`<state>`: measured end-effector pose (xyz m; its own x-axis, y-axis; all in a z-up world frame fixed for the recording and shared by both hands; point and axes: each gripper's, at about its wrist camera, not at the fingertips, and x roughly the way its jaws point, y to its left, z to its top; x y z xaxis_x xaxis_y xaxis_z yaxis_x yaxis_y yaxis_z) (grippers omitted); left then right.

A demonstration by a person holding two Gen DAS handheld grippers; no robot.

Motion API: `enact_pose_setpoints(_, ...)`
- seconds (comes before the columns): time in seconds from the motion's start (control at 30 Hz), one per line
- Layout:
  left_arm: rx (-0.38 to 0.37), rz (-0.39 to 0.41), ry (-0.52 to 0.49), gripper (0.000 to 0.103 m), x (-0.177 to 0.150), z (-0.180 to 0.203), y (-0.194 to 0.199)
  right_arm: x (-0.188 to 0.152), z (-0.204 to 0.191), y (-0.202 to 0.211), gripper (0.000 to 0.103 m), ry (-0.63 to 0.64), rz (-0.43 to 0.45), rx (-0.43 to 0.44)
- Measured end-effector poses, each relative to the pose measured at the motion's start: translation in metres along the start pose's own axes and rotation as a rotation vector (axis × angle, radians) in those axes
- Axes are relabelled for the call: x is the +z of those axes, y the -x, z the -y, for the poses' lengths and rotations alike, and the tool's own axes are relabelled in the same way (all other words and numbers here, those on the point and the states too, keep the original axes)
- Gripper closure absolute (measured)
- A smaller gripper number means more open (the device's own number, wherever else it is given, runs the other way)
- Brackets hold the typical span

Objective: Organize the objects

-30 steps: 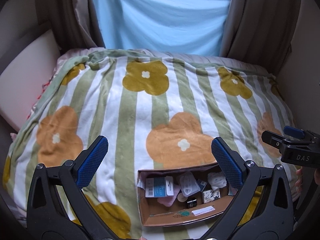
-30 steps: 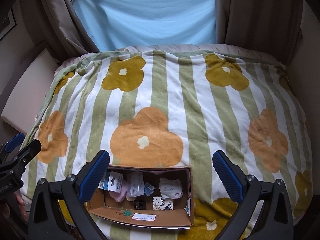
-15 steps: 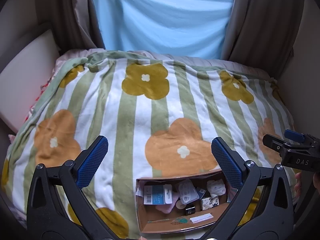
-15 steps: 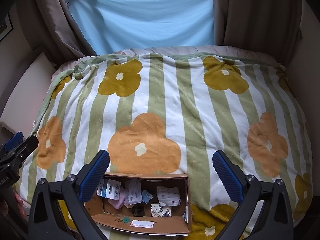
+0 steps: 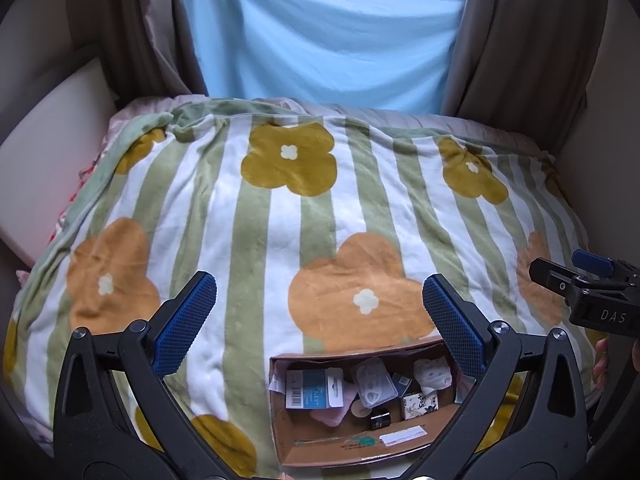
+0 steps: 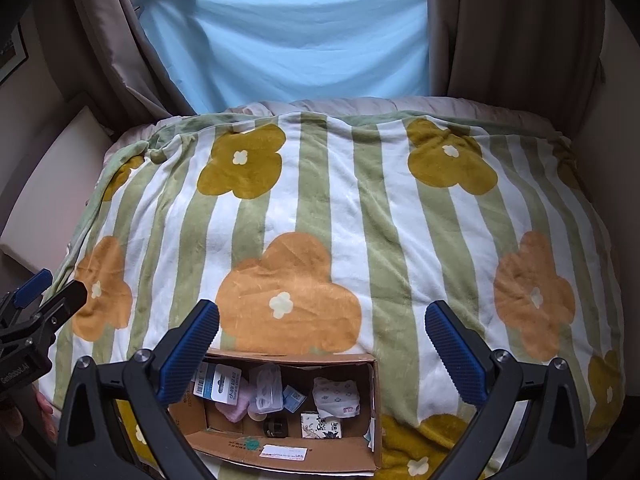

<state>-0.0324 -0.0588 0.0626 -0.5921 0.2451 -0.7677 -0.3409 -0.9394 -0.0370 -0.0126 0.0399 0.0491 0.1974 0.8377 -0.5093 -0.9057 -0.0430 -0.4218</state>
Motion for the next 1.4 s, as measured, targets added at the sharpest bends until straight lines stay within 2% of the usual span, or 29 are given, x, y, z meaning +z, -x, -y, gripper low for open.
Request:
enact_pose_setpoints(0.97,-0.004,-0.001,-0.001,0.0,-0.003,-0.004,0.0,0.009,-0.007,0.006,0.0,0.015,0.022,-0.01)
enact_pose_setpoints(1.4,0.038,0.022,-0.009,0.0,-0.009,0.002,0.007,0.012,-0.009,0.009,0.0,0.021,0.031,-0.01)
